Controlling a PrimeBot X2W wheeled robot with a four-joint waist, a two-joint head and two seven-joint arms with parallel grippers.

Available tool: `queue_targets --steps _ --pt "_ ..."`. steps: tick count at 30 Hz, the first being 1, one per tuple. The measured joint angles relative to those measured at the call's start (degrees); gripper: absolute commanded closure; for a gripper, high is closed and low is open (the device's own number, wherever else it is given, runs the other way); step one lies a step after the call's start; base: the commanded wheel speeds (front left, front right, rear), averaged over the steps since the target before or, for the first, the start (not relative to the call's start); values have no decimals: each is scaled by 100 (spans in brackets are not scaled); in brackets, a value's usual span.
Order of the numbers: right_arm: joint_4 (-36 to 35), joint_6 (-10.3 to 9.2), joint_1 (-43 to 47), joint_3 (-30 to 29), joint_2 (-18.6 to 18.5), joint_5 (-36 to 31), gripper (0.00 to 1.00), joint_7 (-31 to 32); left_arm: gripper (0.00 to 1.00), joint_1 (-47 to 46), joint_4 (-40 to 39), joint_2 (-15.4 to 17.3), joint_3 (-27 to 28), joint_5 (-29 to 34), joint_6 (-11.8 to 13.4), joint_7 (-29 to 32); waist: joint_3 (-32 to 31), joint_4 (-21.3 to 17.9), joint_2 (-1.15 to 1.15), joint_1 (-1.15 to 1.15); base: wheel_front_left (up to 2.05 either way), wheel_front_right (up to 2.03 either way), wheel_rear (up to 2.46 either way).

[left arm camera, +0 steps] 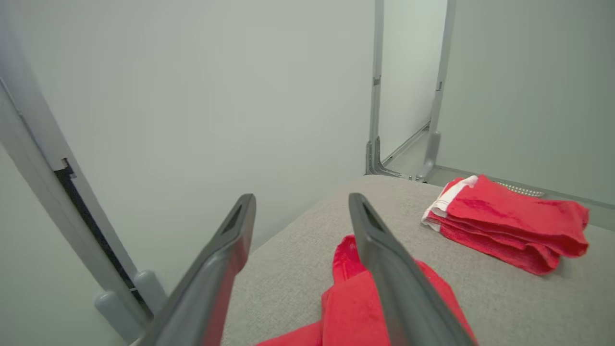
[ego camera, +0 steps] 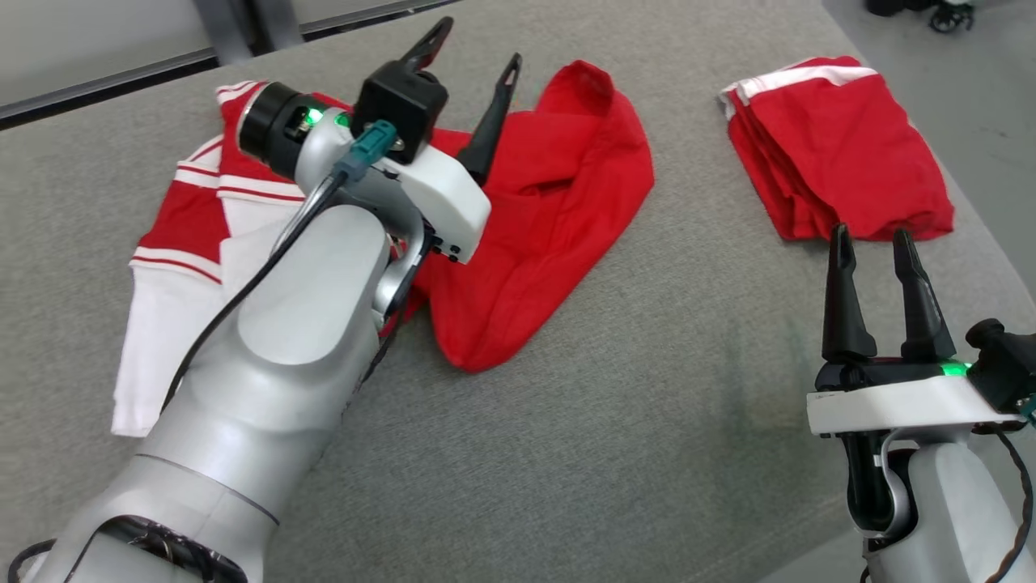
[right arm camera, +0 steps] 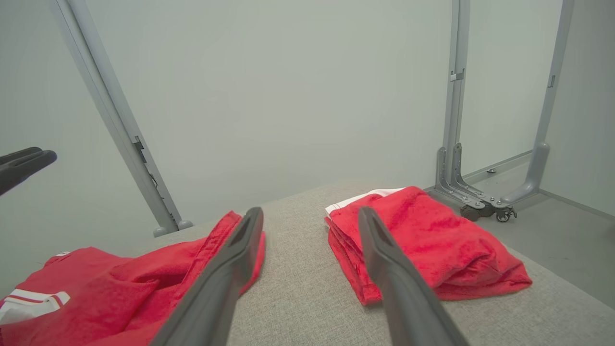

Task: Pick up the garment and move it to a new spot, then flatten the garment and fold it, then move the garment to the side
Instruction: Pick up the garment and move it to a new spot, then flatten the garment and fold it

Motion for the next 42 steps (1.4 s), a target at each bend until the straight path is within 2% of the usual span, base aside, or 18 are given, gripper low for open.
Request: queue_targets --steps 3,7,11,16,22,25,28,31,35,42 --pt "-35 0 40 -77 1 -186 0 0 0 20 76 136 238 -126 62 -186 -82 309 0 0 0 0 0" --pt "-55 0 94 -144 -52 -344 0 0 0 409 -56 503 599 -268 111 -271 -231 759 0 0 0 0 0" --pt "-63 0 196 -174 -185 -411 0 0 0 1012 -658 842 932 -280 126 -281 -418 1221 0 0 0 0 0" --pt "-18 0 296 -2 -304 -472 0 1 0 2103 -1347 1081 1290 -280 138 -288 -691 1724 0 0 0 0 0" --pt "43 0 461 65 -361 -477 0 0 0 3401 -2024 870 1675 -241 152 -288 -1068 2091 0 0 0 0 0" --pt "57 0 536 109 -358 -476 0 0 0 3761 -2254 705 1869 -182 187 -288 -1171 2169 0 0 0 0 0" --pt "83 0 661 182 -354 -479 0 0 0 4227 -2598 367 2189 -166 58 -289 -1278 2250 0 0 0 0 0" --pt "144 0 709 300 -331 -460 0 0 0 4540 -2902 182 2571 -75 -37 -289 -1326 2264 0 0 0 0 0" --pt "168 0 728 386 -280 -437 0 0 0 4805 -3162 42 2883 193 -185 -289 -1365 2240 0 0 0 0 0" --pt "176 0 734 409 -263 -414 0 0 0 4943 -3228 8 3166 390 -371 -289 -1427 2223 0 0 0 0 0"
